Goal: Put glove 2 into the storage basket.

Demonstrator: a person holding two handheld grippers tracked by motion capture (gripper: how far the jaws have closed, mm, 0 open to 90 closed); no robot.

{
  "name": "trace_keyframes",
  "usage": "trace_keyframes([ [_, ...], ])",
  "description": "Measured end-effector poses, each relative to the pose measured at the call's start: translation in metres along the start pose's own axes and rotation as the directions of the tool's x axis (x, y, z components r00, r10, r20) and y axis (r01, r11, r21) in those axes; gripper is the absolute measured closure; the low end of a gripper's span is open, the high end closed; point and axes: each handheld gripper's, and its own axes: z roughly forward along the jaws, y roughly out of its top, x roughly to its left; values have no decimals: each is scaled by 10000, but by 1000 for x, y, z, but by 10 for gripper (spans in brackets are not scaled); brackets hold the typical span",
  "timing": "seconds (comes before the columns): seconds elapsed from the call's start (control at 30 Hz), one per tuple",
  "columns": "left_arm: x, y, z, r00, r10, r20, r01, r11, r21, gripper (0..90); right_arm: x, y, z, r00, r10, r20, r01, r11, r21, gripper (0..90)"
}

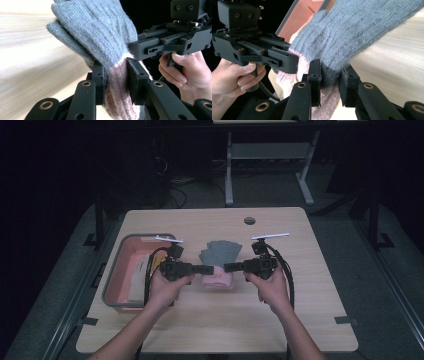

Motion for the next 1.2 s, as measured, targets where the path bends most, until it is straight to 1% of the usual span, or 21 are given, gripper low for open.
trace_keyframes([
  [0.27, 2, 4, -13, 10000, 11, -44, -11, 9999, -155, 704, 8, 9, 6, 9998, -156, -146, 156, 9999, 21, 734],
  [0.3, 3, 4, -15, 10000, 33, -45, -34, 9999, -149, 704, 9, 10, 7, 9998, -110, -181, 110, 9999, 19, 734],
  [0.43, 4, 5, -20, 9999, 2, -117, -4, 9998, -203, 704, 12, 14, 12, 9995, -187, -250, 189, 9998, 72, 734],
  [0.67, 8, 7, -32, 9999, -54, -93, 51, 9995, -323, 704, 20, 21, 18, 9991, -246, -341, 251, 9996, 158, 734],
  [0.77, 8, 8, -37, 9998, -37, -176, 30, 9994, -358, 704, 21, 24, 22, 9986, -263, -453, 270, 9995, 149, 734],
  [0.93, 12, 9, -46, 9998, -15, -188, 7, 9990, -450, 704, 27, 29, 28, 9981, -350, -504, 362, 9991, 223, 734],
  [1.0, 13, 8, -49, 9998, -64, -212, 53, 9986, -522, 704, 30, 31, 31, 9980, -318, -539, 332, 9991, 254, 733],
  [1.07, 14, 7, -53, 9997, -106, -230, 92, 9981, -602, 703, 31, 33, 34, 9976, -396, -577, 411, 9988, 260, 734],
  [1.2, 17, 7, -61, 9995, -121, -297, 102, 9980, -629, 703, 35, 36, 40, 9967, -431, -681, 457, 9983, 361, 733],
])
